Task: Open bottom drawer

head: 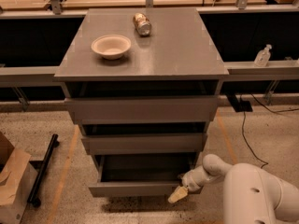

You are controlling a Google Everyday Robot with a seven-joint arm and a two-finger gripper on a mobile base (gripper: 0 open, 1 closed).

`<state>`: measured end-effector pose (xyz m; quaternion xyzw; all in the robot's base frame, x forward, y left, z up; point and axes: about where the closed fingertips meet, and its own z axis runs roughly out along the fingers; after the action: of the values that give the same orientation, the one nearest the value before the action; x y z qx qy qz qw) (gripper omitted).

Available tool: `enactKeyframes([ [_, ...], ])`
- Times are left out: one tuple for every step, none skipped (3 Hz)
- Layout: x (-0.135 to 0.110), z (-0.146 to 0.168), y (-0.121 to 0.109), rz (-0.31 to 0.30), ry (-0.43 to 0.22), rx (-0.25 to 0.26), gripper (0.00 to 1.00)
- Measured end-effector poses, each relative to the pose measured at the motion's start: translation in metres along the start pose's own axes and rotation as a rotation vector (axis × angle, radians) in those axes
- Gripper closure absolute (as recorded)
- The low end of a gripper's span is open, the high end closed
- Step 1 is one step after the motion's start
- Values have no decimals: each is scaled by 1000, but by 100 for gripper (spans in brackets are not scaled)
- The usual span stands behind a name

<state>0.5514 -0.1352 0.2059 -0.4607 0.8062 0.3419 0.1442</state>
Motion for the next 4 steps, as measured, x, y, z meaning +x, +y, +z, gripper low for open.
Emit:
enactKeyframes([
  [22, -1, 27, 97, 30, -33, 47],
  [21, -2, 28, 97, 30, -33, 70],
  [22, 0, 29, 98, 30, -38, 70],
  [20, -7, 36, 115, 30, -29, 46],
])
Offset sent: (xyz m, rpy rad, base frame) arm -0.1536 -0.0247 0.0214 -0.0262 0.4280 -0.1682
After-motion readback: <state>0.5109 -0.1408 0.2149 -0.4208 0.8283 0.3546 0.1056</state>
